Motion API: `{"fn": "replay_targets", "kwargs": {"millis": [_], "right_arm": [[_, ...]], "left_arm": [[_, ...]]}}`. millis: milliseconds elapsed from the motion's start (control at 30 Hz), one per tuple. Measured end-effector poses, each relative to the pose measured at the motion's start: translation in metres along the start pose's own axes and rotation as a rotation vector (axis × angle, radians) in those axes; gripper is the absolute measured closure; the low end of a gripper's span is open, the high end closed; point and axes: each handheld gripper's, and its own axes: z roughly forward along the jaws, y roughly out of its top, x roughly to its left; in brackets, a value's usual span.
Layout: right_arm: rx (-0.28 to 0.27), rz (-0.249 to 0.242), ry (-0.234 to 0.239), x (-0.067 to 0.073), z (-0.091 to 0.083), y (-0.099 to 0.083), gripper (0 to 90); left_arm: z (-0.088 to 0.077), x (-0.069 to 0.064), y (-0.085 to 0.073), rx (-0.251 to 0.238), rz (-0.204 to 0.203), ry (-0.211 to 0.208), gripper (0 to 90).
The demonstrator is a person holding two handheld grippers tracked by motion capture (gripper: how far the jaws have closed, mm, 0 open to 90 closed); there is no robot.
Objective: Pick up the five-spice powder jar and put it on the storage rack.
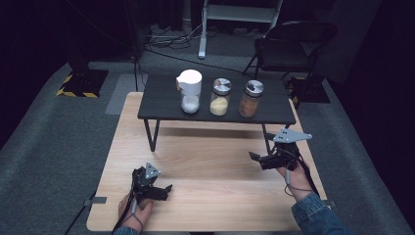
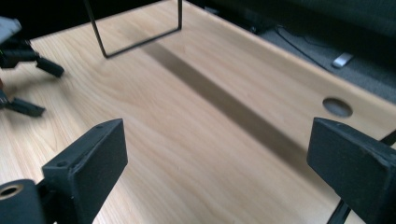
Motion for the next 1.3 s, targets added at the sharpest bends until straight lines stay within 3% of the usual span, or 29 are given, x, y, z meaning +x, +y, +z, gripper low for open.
{"fn": "replay_targets", "kwargs": {"millis": [567,1067,1300], "right_arm": [[0.090,0.060,0.024,0.004,0.023,-0.048,3.8],[0.178,0.077,0.024,0.008,0.044,-0.072,2.8],[0.194,0.097,0.018,0.010,0.051,-0.084,2.1]], "left_arm": [[0.000,0.000,0.000,0.000,0.000,0.000,0.3],[0.000,0.000,0.000,0.000,0.000,0.000,0.3],[0.000,0.000,0.000,-0.001,0.001,0.000,0.3]]}}
